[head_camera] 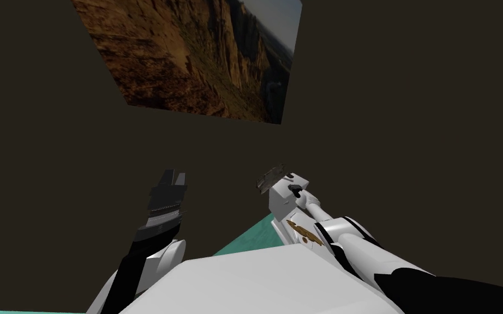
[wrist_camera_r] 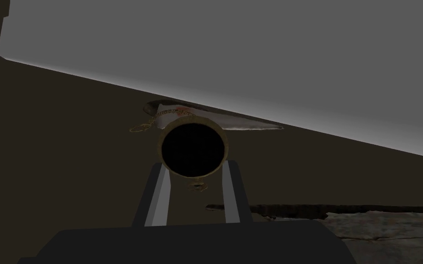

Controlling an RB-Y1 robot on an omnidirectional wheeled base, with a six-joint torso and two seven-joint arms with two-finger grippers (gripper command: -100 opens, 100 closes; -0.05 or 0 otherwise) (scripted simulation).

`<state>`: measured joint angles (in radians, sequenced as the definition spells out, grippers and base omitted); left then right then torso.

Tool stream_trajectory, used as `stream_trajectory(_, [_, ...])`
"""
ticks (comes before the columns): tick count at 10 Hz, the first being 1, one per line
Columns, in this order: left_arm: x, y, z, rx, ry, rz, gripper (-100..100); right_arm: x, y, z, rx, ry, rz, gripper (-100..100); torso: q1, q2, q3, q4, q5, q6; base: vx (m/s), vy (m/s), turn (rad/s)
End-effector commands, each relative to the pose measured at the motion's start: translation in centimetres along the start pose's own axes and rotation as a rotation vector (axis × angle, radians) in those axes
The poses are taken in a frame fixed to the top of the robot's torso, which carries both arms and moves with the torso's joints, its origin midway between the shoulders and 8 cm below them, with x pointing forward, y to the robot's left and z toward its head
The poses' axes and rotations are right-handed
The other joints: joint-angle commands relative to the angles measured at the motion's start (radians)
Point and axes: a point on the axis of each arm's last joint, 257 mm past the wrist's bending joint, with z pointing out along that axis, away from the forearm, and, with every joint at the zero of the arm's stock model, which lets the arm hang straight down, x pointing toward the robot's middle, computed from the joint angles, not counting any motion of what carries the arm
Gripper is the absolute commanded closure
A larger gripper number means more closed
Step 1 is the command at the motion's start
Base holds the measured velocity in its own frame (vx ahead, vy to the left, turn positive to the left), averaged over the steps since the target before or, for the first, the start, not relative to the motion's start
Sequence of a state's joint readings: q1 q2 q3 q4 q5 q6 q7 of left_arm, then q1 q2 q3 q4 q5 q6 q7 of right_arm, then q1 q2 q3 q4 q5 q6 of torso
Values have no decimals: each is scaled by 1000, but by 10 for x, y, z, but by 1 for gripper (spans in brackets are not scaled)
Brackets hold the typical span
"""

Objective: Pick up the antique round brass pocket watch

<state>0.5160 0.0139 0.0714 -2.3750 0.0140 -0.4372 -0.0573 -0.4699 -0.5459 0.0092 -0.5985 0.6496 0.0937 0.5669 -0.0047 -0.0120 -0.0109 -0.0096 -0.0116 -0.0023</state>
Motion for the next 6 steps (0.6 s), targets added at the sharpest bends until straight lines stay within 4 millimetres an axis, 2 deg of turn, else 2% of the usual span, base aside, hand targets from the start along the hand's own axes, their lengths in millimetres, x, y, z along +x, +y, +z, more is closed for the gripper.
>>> stream_trajectory(1, [0,0,0,0,0,0,0,-2,3,0,7,0,5,100,0,0,0,0,0,0,-44,-42,50])
stream_trajectory(2, [0,0,0,0,0,0,0,-4,10,1,16,3,11,100,-1,0,0,0,0,1,-63,-61,55])
stream_trajectory(6, [0,0,0,0,0,0,0,-11,15,2,32,-9,11,100,0,1,0,0,0,1,-47,-34,29])
